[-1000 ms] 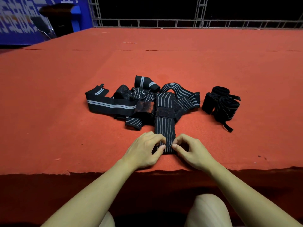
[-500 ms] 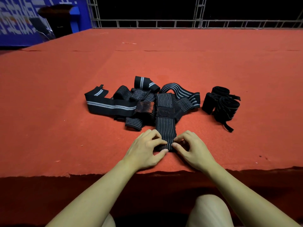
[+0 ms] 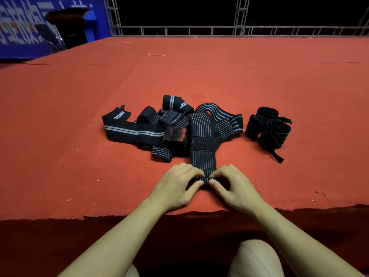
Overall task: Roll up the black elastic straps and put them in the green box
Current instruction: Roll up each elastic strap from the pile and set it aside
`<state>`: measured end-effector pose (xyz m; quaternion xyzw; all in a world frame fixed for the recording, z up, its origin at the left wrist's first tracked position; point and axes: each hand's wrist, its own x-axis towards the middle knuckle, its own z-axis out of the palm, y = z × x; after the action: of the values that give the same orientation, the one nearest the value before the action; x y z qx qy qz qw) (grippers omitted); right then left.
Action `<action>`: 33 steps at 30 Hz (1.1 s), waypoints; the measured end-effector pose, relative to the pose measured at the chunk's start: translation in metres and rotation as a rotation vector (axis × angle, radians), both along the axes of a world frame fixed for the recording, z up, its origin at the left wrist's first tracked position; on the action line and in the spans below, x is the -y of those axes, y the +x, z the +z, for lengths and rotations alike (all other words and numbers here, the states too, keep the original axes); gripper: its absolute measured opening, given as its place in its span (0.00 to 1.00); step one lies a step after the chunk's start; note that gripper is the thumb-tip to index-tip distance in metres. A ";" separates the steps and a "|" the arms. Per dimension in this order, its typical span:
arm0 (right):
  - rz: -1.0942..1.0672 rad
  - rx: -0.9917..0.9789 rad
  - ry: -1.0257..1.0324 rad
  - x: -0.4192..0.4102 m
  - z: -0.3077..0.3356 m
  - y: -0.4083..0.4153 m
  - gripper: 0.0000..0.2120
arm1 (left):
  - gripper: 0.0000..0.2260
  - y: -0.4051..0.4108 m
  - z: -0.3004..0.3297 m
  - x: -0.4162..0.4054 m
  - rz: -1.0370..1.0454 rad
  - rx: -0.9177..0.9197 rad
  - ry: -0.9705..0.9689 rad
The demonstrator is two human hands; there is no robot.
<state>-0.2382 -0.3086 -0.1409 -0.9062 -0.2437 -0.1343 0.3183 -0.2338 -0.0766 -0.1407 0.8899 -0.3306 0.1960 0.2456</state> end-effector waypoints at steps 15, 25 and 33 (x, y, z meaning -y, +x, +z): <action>0.003 -0.021 0.014 0.001 -0.003 0.003 0.05 | 0.09 0.002 -0.004 0.002 -0.091 -0.027 -0.030; -0.057 -0.021 0.002 0.000 -0.006 0.009 0.12 | 0.13 0.007 -0.006 0.000 -0.082 -0.047 -0.026; -0.063 0.054 -0.069 -0.001 -0.006 0.004 0.15 | 0.11 0.005 -0.005 0.001 -0.050 -0.097 -0.085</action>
<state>-0.2341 -0.3076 -0.1469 -0.9198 -0.2282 -0.1604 0.2759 -0.2289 -0.0775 -0.1454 0.8786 -0.3319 0.1601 0.3038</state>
